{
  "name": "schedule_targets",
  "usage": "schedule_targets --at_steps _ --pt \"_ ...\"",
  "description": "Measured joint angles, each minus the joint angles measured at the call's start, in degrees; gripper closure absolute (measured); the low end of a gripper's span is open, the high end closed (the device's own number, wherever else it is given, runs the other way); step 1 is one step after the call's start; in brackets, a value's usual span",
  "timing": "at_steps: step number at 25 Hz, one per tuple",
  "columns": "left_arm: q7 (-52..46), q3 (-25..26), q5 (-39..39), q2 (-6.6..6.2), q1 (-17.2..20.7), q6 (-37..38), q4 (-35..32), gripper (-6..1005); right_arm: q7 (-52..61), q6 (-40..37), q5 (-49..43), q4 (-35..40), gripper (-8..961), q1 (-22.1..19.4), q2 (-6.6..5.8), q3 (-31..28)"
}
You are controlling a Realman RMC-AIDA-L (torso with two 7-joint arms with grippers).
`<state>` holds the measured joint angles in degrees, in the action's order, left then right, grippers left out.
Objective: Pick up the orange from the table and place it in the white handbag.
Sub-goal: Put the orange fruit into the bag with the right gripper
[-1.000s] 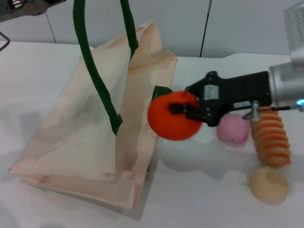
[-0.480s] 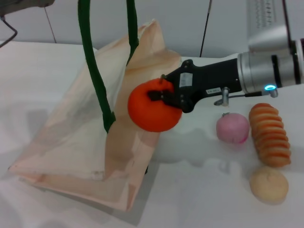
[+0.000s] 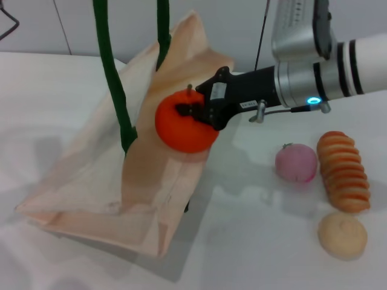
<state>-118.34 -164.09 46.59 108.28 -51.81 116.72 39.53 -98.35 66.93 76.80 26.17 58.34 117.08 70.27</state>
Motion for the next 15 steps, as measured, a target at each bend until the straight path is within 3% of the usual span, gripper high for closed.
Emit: schedule_targets --at_steps 7,15 --pt "-0.27 0.0 1.01 -0.06 -0.62 0.08 0.02 894 0.0 -5.48 7.56 -1.45 883 2.1 0.03 9.83" --pt "-0.27 0.0 1.13 -0.42 0.27 0.1 0.03 897 -0.17 -3.0 15.92 1.24 884 1.79 -0.14 17.31"
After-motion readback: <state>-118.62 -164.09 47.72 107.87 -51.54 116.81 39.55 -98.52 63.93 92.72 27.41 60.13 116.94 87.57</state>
